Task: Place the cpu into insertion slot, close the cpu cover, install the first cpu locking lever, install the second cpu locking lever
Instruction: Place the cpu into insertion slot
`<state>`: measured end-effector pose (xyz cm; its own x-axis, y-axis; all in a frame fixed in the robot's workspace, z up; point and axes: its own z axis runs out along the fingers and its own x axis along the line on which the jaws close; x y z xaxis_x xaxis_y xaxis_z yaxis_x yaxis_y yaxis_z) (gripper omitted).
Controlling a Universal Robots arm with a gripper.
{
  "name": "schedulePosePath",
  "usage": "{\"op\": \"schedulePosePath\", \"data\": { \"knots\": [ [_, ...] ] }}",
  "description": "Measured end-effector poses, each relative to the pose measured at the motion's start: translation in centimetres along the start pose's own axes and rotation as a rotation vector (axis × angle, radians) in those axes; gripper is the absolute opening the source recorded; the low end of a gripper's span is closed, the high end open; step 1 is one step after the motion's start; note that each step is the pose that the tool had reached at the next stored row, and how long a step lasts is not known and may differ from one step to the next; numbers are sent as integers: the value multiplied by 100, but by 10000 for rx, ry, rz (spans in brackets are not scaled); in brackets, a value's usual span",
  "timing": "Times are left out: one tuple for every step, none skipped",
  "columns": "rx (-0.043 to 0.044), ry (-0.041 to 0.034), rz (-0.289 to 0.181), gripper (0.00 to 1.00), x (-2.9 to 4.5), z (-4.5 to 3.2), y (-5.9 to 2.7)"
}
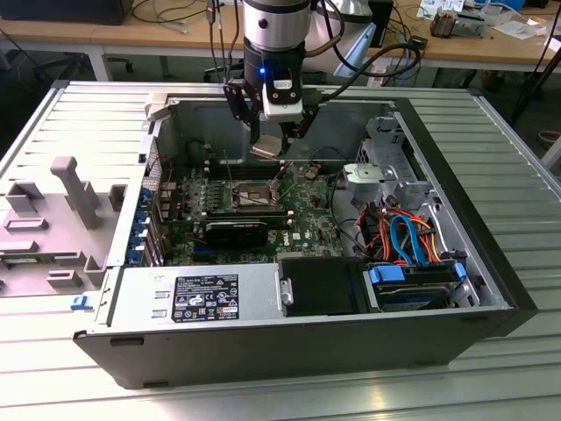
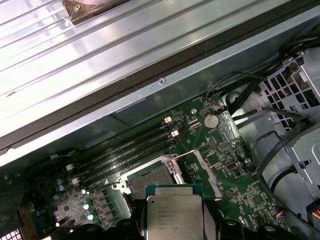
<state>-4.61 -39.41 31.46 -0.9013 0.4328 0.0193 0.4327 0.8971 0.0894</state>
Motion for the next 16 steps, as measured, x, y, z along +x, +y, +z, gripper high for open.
{"op": "schedulePosePath", "data": {
  "knots": [
    [0,-3,28,54,0,0,0],
    [0,-5,47,54,0,0,0],
    [-1,-5,60,54,0,0,0],
    [-1,-7,72,54,0,0,0],
    [-1,-8,88,54,0,0,0],
    [-2,-9,101,54,0,0,0],
    [-2,-11,124,54,0,0,0],
    [-2,-13,141,54,0,0,0],
    [-3,-15,164,54,0,0,0],
    [-3,-16,179,54,0,0,0],
    [-3,-18,193,54,0,0,0],
    [-4,-20,221,54,0,0,0],
    [-4,-21,236,54,0,0,0],
    [-4,-23,251,54,0,0,0],
    [-5,-25,281,54,0,0,0],
    [-5,-28,307,54,0,0,0]
  ]
}}
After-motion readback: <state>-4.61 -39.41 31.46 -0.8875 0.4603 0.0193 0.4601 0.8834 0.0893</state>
